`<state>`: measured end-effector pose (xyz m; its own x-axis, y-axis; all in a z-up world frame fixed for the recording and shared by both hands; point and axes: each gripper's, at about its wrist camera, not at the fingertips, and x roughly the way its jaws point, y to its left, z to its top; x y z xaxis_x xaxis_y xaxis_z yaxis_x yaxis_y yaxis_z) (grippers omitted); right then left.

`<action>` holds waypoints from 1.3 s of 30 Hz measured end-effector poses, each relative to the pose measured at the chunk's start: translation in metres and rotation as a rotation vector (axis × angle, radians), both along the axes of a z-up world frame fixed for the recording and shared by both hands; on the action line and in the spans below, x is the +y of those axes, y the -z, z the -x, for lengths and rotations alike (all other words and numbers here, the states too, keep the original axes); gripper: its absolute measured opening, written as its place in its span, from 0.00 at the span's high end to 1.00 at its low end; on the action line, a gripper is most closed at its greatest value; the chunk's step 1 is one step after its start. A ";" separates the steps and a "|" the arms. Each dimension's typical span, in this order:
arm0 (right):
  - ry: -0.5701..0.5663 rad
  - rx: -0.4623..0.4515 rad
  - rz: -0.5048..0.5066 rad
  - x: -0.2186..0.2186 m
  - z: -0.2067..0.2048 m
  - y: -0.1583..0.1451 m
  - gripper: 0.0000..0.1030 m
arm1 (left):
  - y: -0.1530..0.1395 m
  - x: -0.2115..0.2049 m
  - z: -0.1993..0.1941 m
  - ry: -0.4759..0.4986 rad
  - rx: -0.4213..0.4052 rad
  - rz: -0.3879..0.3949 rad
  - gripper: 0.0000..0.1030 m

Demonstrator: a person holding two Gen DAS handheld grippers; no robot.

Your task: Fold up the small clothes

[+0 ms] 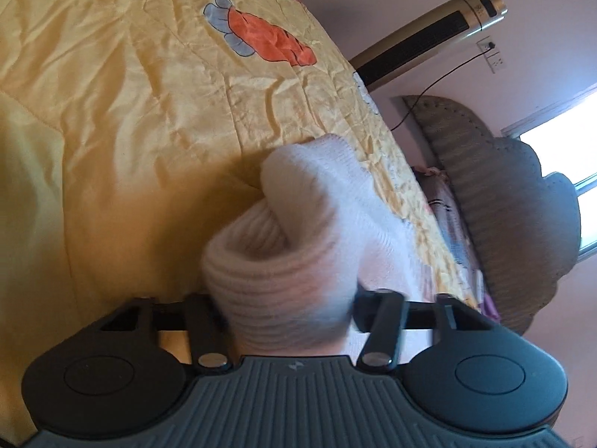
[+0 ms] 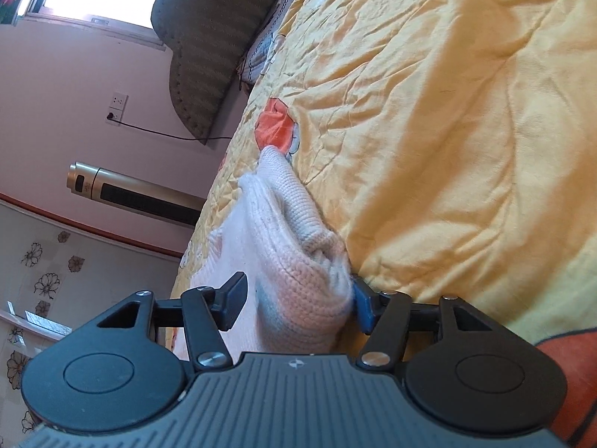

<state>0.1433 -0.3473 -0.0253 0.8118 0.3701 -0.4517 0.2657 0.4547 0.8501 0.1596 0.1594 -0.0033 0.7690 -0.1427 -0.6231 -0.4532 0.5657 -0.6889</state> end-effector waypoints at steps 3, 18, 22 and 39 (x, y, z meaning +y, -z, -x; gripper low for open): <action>0.012 0.031 0.017 0.006 -0.012 0.002 0.69 | -0.014 -0.006 0.001 0.033 -0.013 -0.083 0.73; -0.093 -0.067 -0.047 -0.012 0.068 -0.046 0.76 | -0.060 -0.001 0.108 0.153 -0.046 -0.053 0.74; -0.080 0.012 -0.088 -0.021 0.108 -0.020 0.75 | -0.003 0.013 0.114 0.152 0.081 -0.008 0.70; -0.403 -0.180 0.416 -0.005 0.007 -0.104 0.46 | -0.094 -0.014 0.084 0.176 -0.102 -0.650 0.16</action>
<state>0.1359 -0.3518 0.0788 0.7217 0.4860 -0.4929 -0.1282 0.7936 0.5948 0.0754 0.1453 0.0903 0.8282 0.1081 -0.5499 -0.2674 0.9386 -0.2181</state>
